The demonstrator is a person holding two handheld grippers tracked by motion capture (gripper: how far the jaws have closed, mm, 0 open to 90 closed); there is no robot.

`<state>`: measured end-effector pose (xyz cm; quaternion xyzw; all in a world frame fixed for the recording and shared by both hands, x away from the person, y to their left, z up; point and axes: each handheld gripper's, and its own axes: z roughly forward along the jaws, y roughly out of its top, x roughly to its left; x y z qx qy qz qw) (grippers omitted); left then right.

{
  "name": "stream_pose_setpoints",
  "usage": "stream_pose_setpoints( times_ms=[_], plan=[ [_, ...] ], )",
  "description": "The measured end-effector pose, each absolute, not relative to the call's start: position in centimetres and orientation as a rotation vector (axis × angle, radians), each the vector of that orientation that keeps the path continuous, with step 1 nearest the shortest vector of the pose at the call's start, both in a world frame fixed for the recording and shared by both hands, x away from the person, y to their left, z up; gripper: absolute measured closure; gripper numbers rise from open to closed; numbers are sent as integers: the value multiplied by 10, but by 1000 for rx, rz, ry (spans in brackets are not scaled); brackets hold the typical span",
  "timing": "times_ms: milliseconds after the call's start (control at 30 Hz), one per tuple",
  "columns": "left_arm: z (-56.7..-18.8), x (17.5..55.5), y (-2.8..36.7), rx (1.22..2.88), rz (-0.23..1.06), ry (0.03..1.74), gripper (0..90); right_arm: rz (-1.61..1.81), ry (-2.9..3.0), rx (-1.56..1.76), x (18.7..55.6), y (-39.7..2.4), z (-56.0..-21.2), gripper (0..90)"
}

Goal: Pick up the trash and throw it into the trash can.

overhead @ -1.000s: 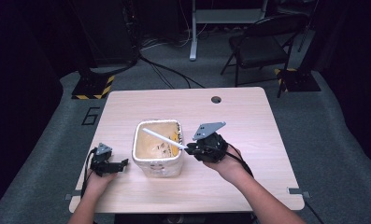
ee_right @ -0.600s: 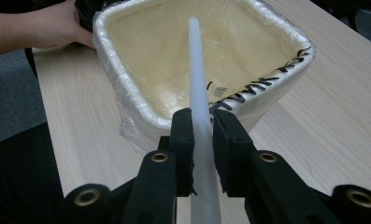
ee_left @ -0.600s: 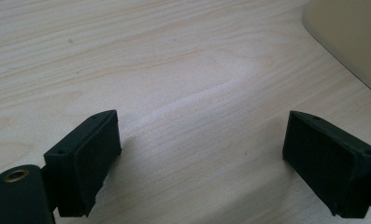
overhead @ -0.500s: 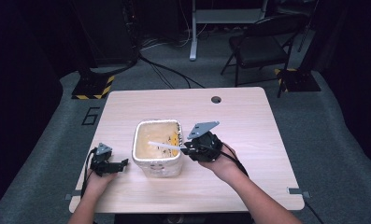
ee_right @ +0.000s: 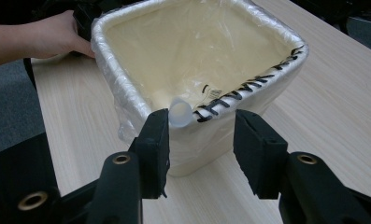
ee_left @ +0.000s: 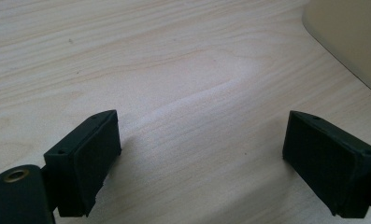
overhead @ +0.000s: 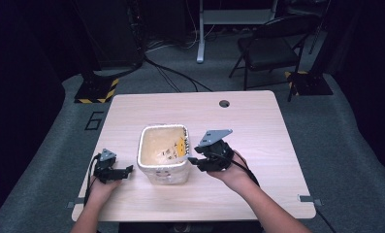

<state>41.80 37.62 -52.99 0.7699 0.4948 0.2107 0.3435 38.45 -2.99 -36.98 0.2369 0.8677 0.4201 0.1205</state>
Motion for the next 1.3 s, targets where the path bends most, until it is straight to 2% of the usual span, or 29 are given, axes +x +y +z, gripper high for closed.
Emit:
stream_pose_setpoints(
  times_ms=[433,1300],
  plan=[
    [-530,418,376,2000,548,1286,109,1238,2503,728,382,-45,-379,554],
    [-530,418,376,2000,548,1286,109,1190,2363,908,390,-101,-411,555]
  ],
)
